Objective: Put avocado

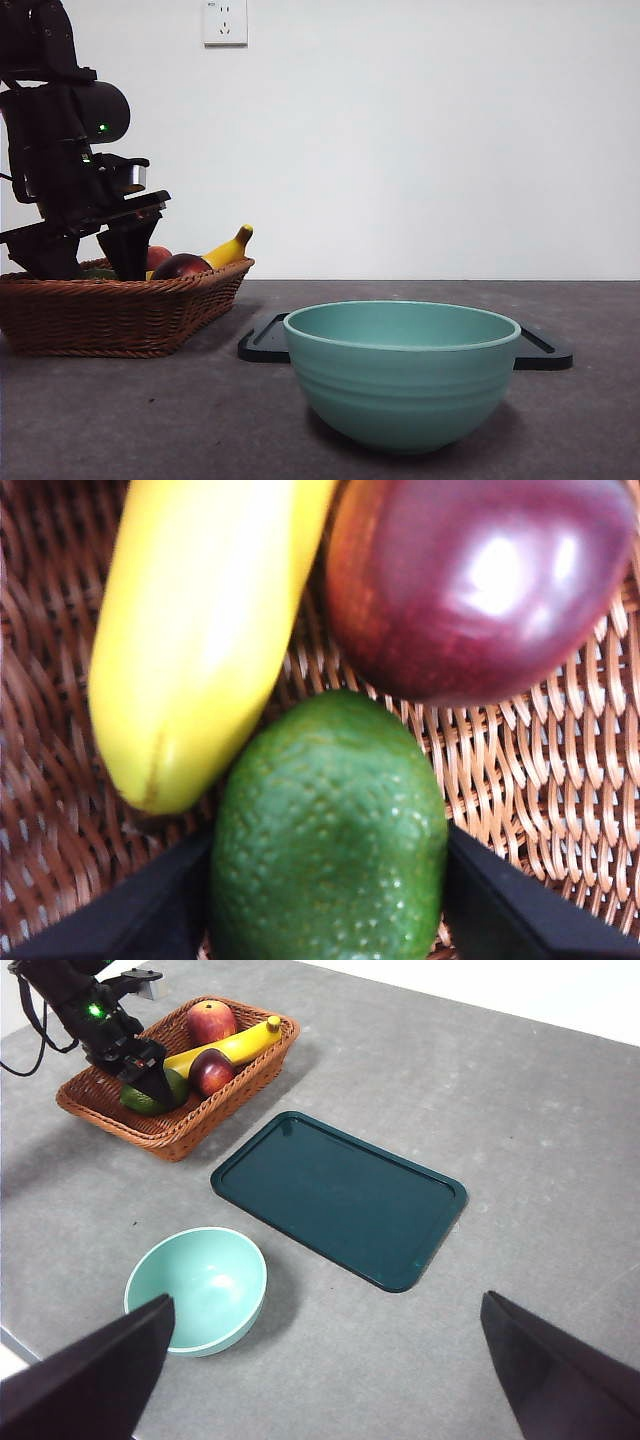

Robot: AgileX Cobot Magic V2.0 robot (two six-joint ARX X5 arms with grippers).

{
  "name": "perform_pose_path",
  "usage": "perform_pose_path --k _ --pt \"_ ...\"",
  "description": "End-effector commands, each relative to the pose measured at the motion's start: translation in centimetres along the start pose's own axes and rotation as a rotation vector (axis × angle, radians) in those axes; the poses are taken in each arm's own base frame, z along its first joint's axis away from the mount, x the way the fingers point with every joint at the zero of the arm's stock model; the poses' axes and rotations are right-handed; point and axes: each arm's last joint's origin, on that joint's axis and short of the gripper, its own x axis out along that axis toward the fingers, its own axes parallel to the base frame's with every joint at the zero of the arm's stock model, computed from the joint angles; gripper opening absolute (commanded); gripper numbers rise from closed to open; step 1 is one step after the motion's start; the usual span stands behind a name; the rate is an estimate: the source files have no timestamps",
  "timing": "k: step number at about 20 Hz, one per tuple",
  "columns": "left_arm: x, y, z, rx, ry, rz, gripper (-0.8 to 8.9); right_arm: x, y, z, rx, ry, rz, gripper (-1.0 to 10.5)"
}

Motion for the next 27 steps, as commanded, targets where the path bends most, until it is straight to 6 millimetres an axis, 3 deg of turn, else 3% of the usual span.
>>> perform_pose_path --k 1,9,15,22,27 --pt "0.2 0.0 0.4 -0.003 0.010 0.001 2.73 -0.3 0.1 0.3 -0.007 -0.019 -0.001 4.9" --pt "-2.0 -0.5 -0.3 -0.067 0.157 -0.011 2.70 -0.3 0.1 0.6 -0.017 -0.044 -0.003 4.9" --pt "-5.3 -2.2 -0.8 -0.045 0.109 -0.078 2.55 -0.3 0.1 0.6 -0.017 -0.045 0.000 4.9" --pt "-11.9 -8.2 -3.2 0.101 0.004 -0.127 2.38 -0.3 0.1 0.6 -0.017 -0.045 -0.001 4.9" --pt "-13.3 -14.1 -5.6 0.278 0.018 -0.199 2.38 -0.3 0.1 0.6 -0.019 -0.049 -0.001 4.9"
